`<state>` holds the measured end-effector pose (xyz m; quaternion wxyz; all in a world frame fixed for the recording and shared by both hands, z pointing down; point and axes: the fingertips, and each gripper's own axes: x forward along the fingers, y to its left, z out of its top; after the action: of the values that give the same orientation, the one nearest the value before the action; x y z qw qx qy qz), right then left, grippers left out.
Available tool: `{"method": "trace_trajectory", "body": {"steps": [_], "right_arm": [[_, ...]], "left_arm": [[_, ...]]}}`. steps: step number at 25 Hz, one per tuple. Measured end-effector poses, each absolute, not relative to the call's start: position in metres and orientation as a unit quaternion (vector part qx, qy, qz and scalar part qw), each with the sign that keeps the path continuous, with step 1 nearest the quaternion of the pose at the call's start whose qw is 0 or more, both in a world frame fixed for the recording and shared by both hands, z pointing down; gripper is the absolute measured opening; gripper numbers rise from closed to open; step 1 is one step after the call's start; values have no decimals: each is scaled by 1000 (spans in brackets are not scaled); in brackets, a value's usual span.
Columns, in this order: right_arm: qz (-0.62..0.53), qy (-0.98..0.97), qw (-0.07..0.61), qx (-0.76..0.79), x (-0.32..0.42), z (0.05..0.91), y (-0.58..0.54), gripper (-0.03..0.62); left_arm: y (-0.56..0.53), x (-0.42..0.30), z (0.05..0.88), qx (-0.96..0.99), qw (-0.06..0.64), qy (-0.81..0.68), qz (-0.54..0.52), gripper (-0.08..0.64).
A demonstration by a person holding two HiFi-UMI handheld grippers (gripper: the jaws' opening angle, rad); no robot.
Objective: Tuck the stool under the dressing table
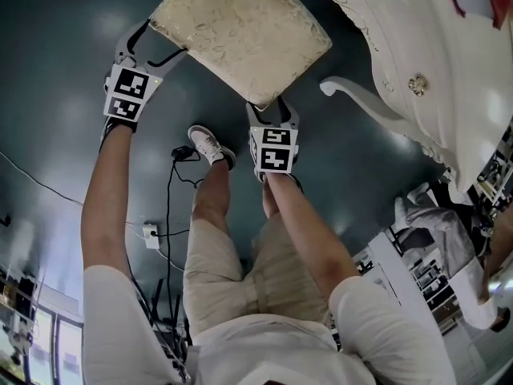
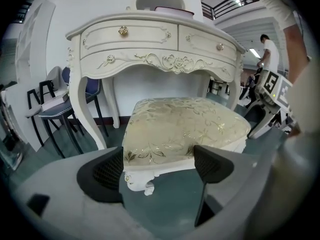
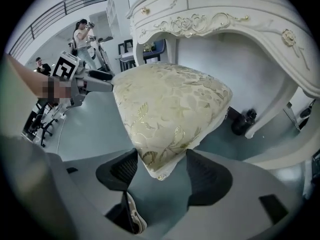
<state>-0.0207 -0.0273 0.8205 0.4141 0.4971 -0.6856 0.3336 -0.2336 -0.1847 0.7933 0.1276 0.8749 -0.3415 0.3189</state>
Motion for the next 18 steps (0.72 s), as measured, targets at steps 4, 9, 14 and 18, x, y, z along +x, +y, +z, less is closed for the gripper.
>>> {"method": "trace_trajectory", "body": {"steps": [4, 9, 14, 18], "right_arm": [[341, -674, 415, 507, -19, 820, -29, 298], [340, -680, 415, 500, -17, 821, -30, 305], [339, -677, 414, 506, -16, 820, -30, 302], [335, -677, 412, 510, -18, 824, -30, 299]], "left_arm": [[-186, -230, 793, 875, 123, -334, 327, 435], [-187, -229, 794, 872, 129, -332, 335, 436], [-186, -229, 794, 870, 132, -335, 337, 434], [-184, -231, 798, 868, 134, -338, 338, 433]]}}
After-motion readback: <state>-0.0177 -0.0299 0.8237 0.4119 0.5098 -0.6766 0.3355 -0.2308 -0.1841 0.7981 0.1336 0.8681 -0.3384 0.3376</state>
